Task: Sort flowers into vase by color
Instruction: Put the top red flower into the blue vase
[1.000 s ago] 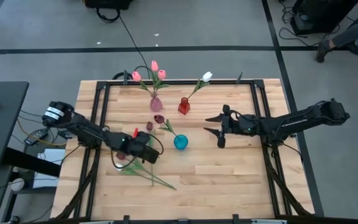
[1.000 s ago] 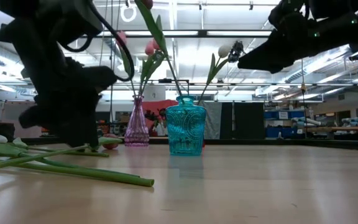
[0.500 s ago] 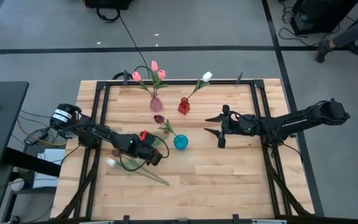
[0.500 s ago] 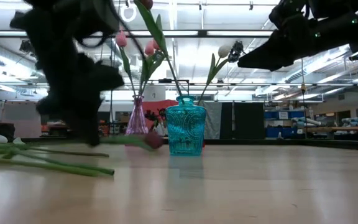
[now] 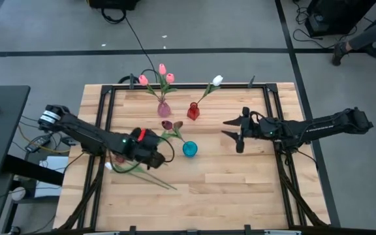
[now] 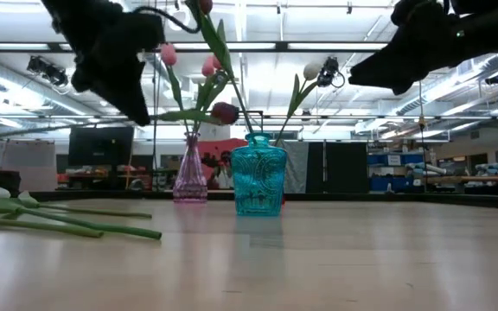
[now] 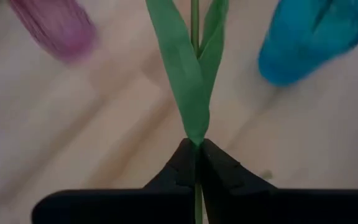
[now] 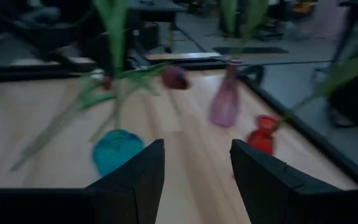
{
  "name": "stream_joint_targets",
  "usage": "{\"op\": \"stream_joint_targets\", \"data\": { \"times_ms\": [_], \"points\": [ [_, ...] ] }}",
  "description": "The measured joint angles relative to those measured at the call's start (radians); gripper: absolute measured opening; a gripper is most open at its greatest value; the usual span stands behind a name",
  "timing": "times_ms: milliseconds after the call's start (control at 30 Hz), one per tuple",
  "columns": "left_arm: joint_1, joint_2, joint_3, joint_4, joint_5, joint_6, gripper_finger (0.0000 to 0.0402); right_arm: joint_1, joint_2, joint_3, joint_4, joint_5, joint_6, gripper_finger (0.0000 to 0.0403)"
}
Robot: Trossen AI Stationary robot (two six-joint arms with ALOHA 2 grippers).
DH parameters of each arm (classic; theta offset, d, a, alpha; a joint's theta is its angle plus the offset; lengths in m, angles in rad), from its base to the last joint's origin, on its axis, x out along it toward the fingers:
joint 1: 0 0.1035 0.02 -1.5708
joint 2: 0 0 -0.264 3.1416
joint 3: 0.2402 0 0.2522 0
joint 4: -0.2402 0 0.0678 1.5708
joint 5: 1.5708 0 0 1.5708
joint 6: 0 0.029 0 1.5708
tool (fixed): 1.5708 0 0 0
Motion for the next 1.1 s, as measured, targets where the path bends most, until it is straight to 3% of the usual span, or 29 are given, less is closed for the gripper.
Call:
{"op": "stream_joint_targets", "data": {
  "times_ms": [167, 333, 567, 633, 767, 1100],
  "points": [
    [0.021, -0.075, 0.033, -0.099, -0.067, 0.104, 0.0011, 0.002, 0.012, 0.000, 0.021, -0.082, 0.014, 0.0194],
    [0.015, -0.187, 0.113, -0.178, -0.123, 0.175, 0.0011, 0.001, 0.025, 0.000, 0.028, -0.082, 0.016, 0.0194],
    [0.055, -0.298, 0.218, -0.015, -0.195, 0.597, 0.0010, 0.001, 0.071, 0.000, 0.208, -0.126, 0.015, 0.0194],
    [0.093, -0.301, 0.249, 0.085, -0.151, 0.772, 0.0010, -0.004, 0.099, 0.009, 0.283, -0.139, 0.006, 0.0194],
    [0.202, -0.297, 0.300, 0.259, 0.011, 1.031, 0.0010, -0.037, 0.170, 0.101, 0.262, -0.144, -0.005, 0.0194],
    [0.524, -0.227, 0.307, 0.511, 0.534, 1.198, 0.0010, -0.174, 0.367, 0.364, 0.240, -0.349, -0.079, 0.0193]
  ]
}}
